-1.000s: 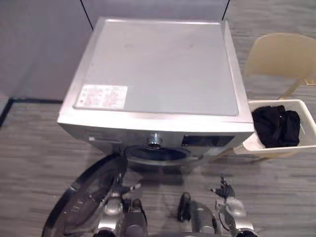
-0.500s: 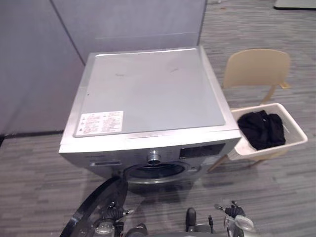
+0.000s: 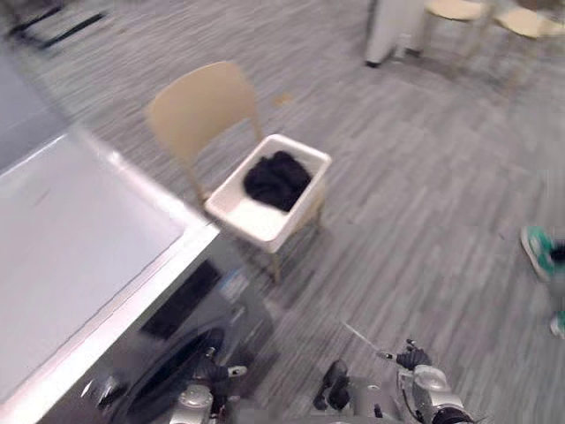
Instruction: Pick up the laundry basket with both hands and put the clothes into the washing machine.
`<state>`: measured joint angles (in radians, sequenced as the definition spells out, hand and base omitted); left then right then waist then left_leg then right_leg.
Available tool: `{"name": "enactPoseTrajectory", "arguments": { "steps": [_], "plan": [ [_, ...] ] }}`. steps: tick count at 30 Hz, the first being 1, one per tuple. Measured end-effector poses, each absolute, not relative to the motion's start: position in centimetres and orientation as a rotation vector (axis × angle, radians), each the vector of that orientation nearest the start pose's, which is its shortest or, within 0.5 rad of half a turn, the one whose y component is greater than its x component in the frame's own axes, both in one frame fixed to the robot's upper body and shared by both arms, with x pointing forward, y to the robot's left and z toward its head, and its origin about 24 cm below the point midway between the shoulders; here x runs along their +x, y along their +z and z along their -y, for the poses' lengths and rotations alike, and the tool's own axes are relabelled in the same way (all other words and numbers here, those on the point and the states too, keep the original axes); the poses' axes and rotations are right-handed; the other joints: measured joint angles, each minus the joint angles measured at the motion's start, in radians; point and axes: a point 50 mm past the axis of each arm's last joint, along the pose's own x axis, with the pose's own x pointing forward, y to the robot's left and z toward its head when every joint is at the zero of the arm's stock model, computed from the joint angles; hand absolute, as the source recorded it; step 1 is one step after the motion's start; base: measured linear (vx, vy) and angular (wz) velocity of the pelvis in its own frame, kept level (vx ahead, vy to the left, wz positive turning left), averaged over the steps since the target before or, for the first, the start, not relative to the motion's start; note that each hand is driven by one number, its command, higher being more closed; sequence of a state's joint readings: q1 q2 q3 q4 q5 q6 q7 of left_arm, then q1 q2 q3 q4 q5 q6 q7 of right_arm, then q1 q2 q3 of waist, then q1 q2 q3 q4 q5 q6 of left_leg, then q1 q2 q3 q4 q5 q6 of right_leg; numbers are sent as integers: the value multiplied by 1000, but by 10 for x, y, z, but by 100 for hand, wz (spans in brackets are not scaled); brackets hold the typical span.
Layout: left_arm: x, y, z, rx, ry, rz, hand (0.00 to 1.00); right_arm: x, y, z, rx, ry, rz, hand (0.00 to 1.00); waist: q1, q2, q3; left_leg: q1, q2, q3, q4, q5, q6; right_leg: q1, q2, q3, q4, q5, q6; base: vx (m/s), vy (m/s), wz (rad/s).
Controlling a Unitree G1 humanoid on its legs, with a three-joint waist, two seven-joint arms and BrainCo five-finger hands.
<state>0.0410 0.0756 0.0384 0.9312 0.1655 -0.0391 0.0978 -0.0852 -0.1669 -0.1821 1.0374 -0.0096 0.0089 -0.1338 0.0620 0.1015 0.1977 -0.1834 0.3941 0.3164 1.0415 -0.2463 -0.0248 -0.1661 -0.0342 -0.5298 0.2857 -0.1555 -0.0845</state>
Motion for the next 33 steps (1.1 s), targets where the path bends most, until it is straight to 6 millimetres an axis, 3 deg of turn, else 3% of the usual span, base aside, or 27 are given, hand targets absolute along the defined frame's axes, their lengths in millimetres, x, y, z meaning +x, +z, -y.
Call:
{"name": "enactPoseTrajectory", "arguments": {
  "steps": [2,3,4,5,6,7,8,9,10,11,12,13,14,15,17,19,20,21,22,23,24,25,26,27,29,31,33],
  "plan": [
    [142,-139,-192,260,99,-890,0,141,-140,239,-124,-364,-989,0,15,-17,14,-92,-130,-109,-132,-7,-10,73,19,18,-53,15,15,327,-25,-99],
    [144,-137,-194,263,106,-877,0,134,-142,238,-108,-379,-1002,0,11,-26,20,-124,-202,-123,-346,2,-22,110,29,28,-98,21,26,251,-19,-53],
    [146,-136,-193,261,105,-870,0,133,-142,240,-100,-394,-1003,0,13,-27,20,-130,-227,-119,-453,20,-39,123,36,35,-119,24,31,254,-4,-44],
    [148,-135,-190,254,103,-862,0,130,-142,241,-102,-411,-1002,0,17,-28,22,-135,-263,-93,-635,89,-29,150,51,38,-160,31,41,302,21,-55],
    [149,-134,-191,250,112,-856,0,131,-143,238,-98,-408,-1003,0,38,-36,15,-106,-282,-79,-715,180,7,176,53,50,-204,42,58,332,36,-60],
    [149,-133,-193,249,122,-853,0,133,-142,236,-96,-402,-995,0,49,-47,11,-95,-294,-66,-752,213,22,190,53,69,-226,46,65,410,64,-47],
    [150,-133,-194,245,128,-852,0,137,-140,235,-97,-397,-972,0,53,-63,7,-90,-319,-66,-780,218,34,195,45,75,-246,46,79,439,80,1],
    [156,-131,-189,229,124,-830,0,139,-138,238,-105,-400,-962,0,56,-71,7,-99,-342,-80,-765,192,82,189,24,63,-223,14,119,442,96,24],
    [157,-130,-186,219,120,-825,0,139,-138,240,-111,-401,-964,0,61,-71,8,-95,-349,-79,-759,178,101,186,9,60,-187,-6,136,415,120,41],
    [153,-133,-180,177,106,-842,0,133,-140,242,-117,-408,-984,0,61,-80,9,-56,-372,-80,-764,153,106,175,-46,53,-56,-54,181,442,145,56],
    [152,-135,-169,155,78,-849,0,130,-140,246,-122,-418,-991,0,51,-76,7,-4,-405,-108,-763,117,111,126,-128,66,193,-83,221,453,161,65],
    [154,-134,-166,159,57,-841,0,128,-141,245,-122,-416,-995,0,45,-82,8,25,-422,-133,-766,107,114,88,-171,74,352,-75,219,576,155,100],
    [155,-134,-164,158,47,-834,0,128,-141,242,-122,-407,-996,0,21,-102,8,93,-470,-193,-779,86,124,7,-266,116,631,20,190,510,87,142],
    [153,-135,-159,174,47,-838,0,123,-143,241,-116,-412,-1010,0,-6,-110,7,146,-493,-255,-783,77,133,-52,-296,171,791,35,193,549,15,160],
    [151,-135,-155,174,41,-843,0,121,-143,244,-103,-436,-1010,0,-23,-99,8,187,-497,-362,-786,77,133,-103,-283,203,789,-42,172,611,-152,179],
    [155,-134,-156,178,52,-833,0,123,-142,247,-100,-448,-1002,0,-18,-86,13,210,-490,-466,-787,74,126,-126,-227,264,572,-82,158,498,-226,161],
    [158,-133,-156,177,67,-826,0,125,-140,247,-98,-451,-989,0,-18,-70,6,206,-473,-543,-777,59,99,-155,-155,404,420,-92,161,372,-328,181],
    [164,-130,-159,172,92,-810,0,130,-137,248,-97,-453,-959,0,-24,-62,3,181,-471,-610,-733,39,65,-160,-85,583,282,-83,190,354,-355,197],
    [169,-128,-159,175,97,-796,0,130,-136,248,-95,-456,-950,0,-25,-62,3,167,-473,-636,-704,25,41,-148,-67,672,214,-68,213,331,-398,229],
    [177,-124,-161,184,102,-775,0,128,-136,248,-76,-470,-952,0,-23,-79,1,151,-487,-685,-651,-14,-22,-103,-69,795,58,20,254,261,-356,189],
    [180,-123,-163,183,109,-770,0,127,-137,246,-60,-477,-959,0,-21,-74,13,156,-489,-705,-633,-37,-51,-84,-78,781,42,54,250,289,-417,199],
    [178,-125,-154,146,110,-781,0,133,-132,254,-57,-505,-930,0,-11,-26,-3,133,-432,-729,-622,-39,-69,-72,-48,709,60,73,231,233,-388,141],
    [175,-126,-150,126,115,-788,0,139,-129,255,-58,-510,-898,0,-4,-14,-10,126,-406,-725,-630,-22,-94,-58,-43,660,63,59,212,217,-437,173],
    [175,-126,-144,106,113,-787,0,146,-124,255,-58,-508,-862,0,1,-7,-15,117,-374,-717,-648,9,-115,-22,-47,564,63,36,181,159,-440,155],
    [177,-124,-141,97,109,-775,0,150,-121,254,-55,-515,-841,0,5,-12,-15,109,-342,-673,-679,52,-122,13,-54,466,61,32,174,71,-335,172],
    [179,-122,-144,99,119,-761,0,156,-117,255,-42,-526,-809,0,6,-36,-19,105,-311,-541,-732,103,-106,47,-72,384,44,23,158,12,-200,154],
    [169,-127,-147,113,116,-789,0,168,-110,260,-22,-547,-760,0,6,-38,-21,90,-257,-265,-781,98,-76,77,-82,285,-2,19,140,-57,-95,115]
  ]
}}
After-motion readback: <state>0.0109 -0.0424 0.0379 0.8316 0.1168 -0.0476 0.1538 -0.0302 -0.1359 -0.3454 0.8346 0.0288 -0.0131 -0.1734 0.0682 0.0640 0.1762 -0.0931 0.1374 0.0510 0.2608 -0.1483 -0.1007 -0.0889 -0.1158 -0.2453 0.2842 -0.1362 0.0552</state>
